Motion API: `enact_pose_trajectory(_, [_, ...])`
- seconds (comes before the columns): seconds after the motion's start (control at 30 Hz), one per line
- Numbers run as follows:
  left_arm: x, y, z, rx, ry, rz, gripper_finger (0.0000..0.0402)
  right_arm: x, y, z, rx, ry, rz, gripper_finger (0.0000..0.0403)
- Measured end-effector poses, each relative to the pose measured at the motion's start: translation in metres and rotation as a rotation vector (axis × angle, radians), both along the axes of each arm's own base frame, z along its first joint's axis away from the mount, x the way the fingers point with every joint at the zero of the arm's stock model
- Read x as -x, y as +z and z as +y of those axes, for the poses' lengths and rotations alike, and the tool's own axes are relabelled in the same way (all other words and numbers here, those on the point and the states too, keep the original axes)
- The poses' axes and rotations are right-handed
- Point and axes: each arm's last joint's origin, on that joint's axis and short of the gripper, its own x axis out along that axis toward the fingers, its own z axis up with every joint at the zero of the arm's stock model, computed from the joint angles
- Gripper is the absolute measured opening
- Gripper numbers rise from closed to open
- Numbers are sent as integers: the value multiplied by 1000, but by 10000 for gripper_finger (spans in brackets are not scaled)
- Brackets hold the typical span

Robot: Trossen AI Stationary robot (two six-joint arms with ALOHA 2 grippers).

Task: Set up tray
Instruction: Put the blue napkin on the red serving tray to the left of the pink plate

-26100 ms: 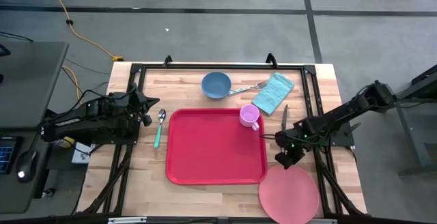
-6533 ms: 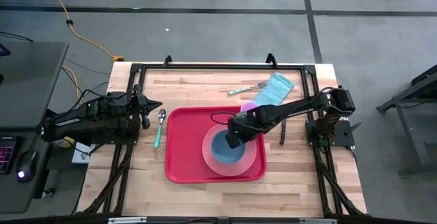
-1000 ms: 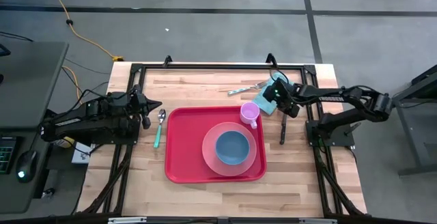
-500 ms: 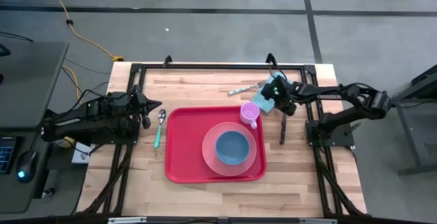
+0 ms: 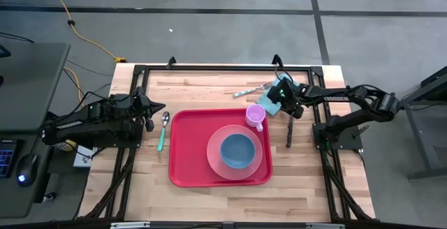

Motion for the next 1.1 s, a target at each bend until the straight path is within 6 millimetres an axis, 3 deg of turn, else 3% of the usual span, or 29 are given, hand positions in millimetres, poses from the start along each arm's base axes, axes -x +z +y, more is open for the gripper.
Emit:
enact_pose_trajectory(0.77, [1, -1, 0, -3, 14, 16, 40, 3, -2, 2, -17, 22, 40, 96])
enact_pose_trajectory(1.1, [1, -1, 0, -4, 15, 16, 40, 4, -3, 3, -9, 63, 61, 9])
